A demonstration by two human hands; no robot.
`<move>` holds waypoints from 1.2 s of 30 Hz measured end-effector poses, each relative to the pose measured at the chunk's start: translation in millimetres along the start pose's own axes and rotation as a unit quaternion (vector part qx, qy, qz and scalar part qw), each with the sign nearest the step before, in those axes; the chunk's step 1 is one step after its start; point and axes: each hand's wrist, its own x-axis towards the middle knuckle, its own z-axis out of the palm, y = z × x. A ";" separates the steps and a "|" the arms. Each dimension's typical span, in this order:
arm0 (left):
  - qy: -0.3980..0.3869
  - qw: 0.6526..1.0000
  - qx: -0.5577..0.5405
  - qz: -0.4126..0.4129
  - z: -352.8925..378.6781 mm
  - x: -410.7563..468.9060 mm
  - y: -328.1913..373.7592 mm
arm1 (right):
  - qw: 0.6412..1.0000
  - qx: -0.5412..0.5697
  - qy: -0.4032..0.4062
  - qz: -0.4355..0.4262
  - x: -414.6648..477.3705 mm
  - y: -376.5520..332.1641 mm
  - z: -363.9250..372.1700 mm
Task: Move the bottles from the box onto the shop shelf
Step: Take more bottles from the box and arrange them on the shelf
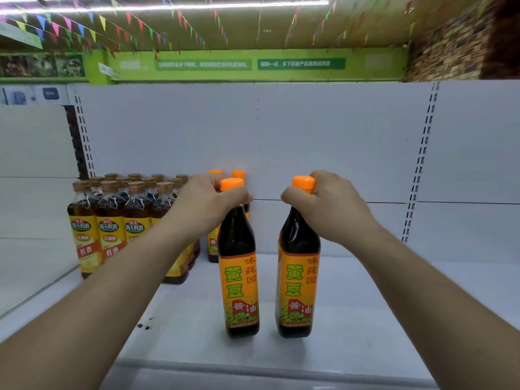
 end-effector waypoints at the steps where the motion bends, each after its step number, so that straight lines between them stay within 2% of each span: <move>1: -0.008 1.000 0.005 0.004 -0.5 3.5 -3.6 | 1.000 -0.005 0.002 0.002 1.2 -1.6 3.5; 10: -0.095 0.995 0.014 0.032 1.0 28.2 -35.5 | 0.998 -0.052 0.012 0.021 10.1 -10.9 35.8; 16: -0.111 0.992 -0.041 0.033 9.0 33.6 -51.6 | 0.996 -0.078 0.028 0.035 8.7 -6.4 56.2; 21: -0.102 0.989 -0.094 0.042 16.8 25.4 -57.7 | 0.998 -0.046 0.020 0.041 3.1 0.6 61.1; 23: -0.108 0.989 -0.094 0.029 16.7 18.0 -64.3 | 0.999 -0.021 0.002 0.044 -1.8 3.3 59.1; 27: -0.095 0.995 0.001 -0.002 15.6 -8.2 -86.7 | 0.992 0.050 -0.078 0.081 -22.0 19.7 53.4; 31: -0.090 0.994 0.041 -0.045 20.3 -37.8 -103.7 | 0.977 0.098 -0.150 0.117 -50.0 49.5 64.2; 36: -0.116 0.984 -0.004 -0.133 34.3 -51.6 -115.3 | 0.972 0.132 -0.140 0.131 -63.9 57.8 84.5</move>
